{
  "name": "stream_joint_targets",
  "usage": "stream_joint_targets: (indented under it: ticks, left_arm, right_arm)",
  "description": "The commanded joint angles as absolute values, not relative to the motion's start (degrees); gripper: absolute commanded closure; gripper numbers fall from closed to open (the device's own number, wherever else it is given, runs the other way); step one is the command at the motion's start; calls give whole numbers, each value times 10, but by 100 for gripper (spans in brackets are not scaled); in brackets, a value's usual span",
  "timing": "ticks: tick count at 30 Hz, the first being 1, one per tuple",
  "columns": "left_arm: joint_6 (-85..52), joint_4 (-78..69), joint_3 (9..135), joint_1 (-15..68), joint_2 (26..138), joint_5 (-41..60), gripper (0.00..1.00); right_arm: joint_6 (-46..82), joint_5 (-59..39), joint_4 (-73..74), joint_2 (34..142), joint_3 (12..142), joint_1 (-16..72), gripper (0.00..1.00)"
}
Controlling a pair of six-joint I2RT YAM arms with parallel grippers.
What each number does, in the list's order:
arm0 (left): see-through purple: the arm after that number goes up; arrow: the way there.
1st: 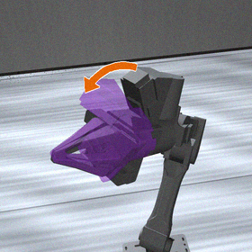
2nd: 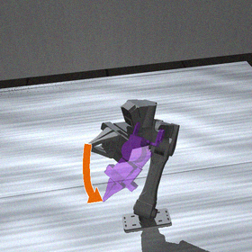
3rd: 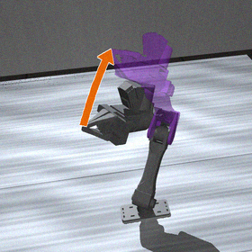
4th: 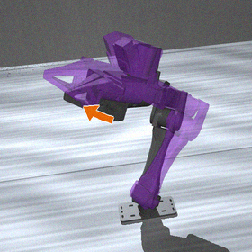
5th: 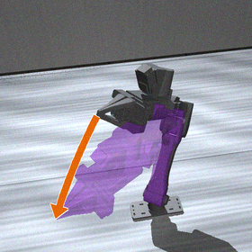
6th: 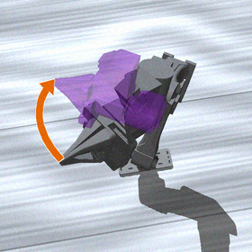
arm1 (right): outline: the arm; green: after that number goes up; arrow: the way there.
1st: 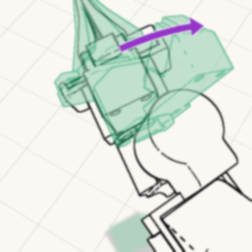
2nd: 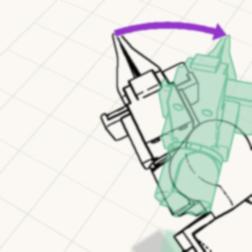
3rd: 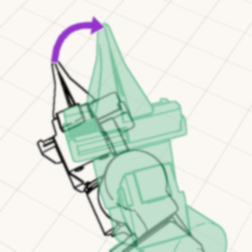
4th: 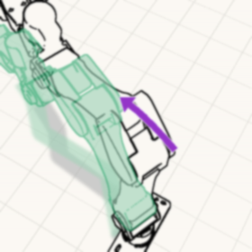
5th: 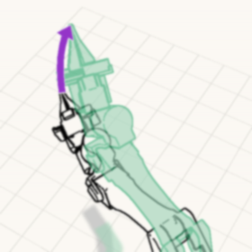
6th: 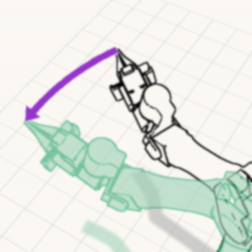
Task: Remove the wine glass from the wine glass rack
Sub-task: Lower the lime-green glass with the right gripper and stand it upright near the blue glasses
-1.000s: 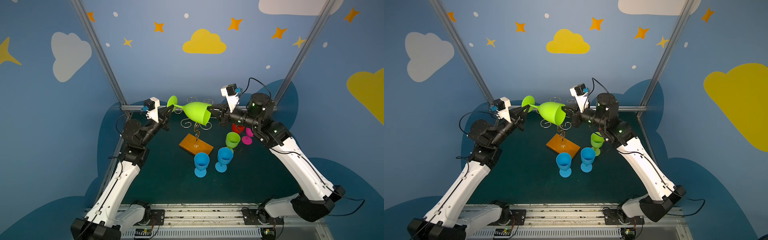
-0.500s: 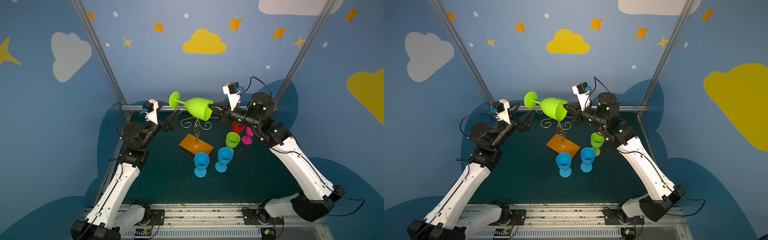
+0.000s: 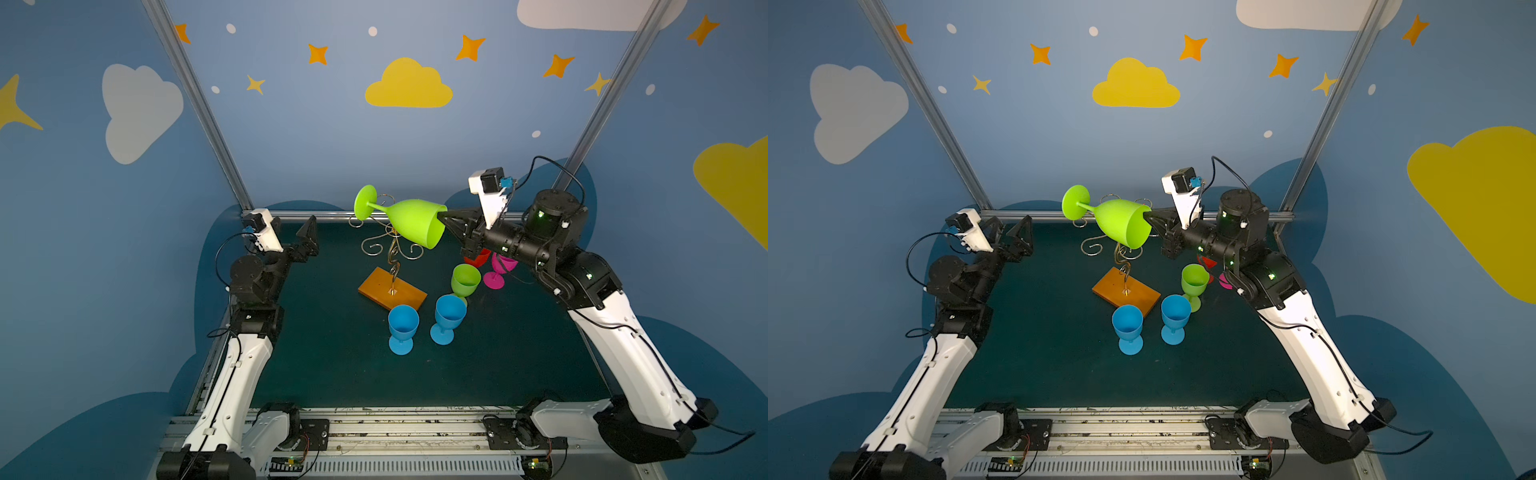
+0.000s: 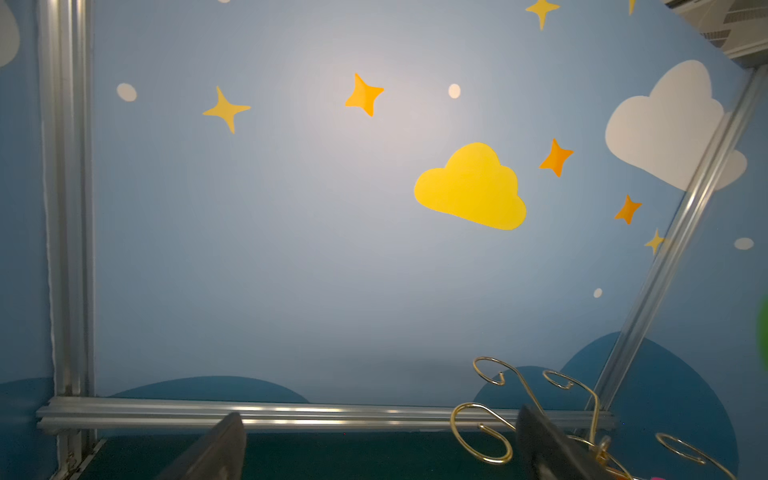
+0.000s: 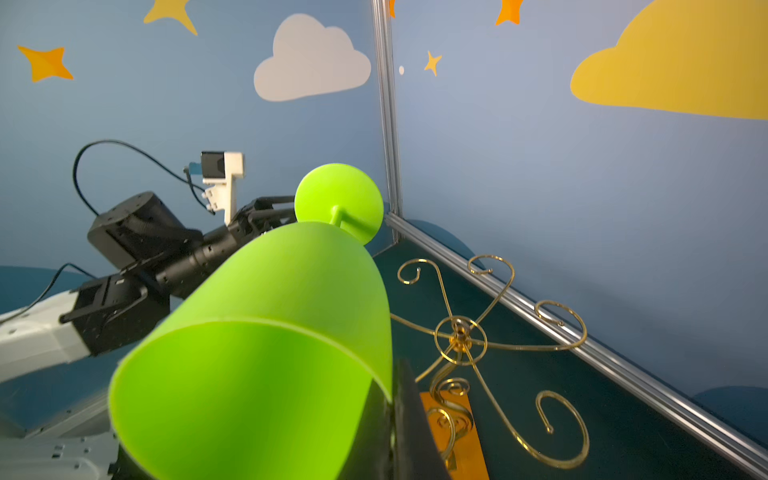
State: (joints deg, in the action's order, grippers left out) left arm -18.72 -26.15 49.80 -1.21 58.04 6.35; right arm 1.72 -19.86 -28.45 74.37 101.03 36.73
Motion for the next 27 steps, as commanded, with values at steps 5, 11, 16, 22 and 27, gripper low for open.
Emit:
stream_joint_targets:
  ticks: [5, 11, 16, 22, 27]
  left_arm:
    - [-219, -296, 509, -31, 599, 72, 0]
    - [-218, -300, 511, -38, 606, 75, 0]
    - [-209, -296, 508, -44, 601, 71, 0]
    - [-210, -305, 498, -48, 595, 72, 0]
    - [-209, -306, 498, -51, 595, 71, 0]
  right_arm:
    - [-50, -145, -450, 739, 1035, 440, 100]
    - [-38, -131, -506, 736, 1004, 477, 100]
    - [-26, -116, -554, 737, 972, 501, 100]
    - [-3, -101, -595, 721, 918, 512, 100]
    - [9, -105, -621, 713, 884, 519, 100]
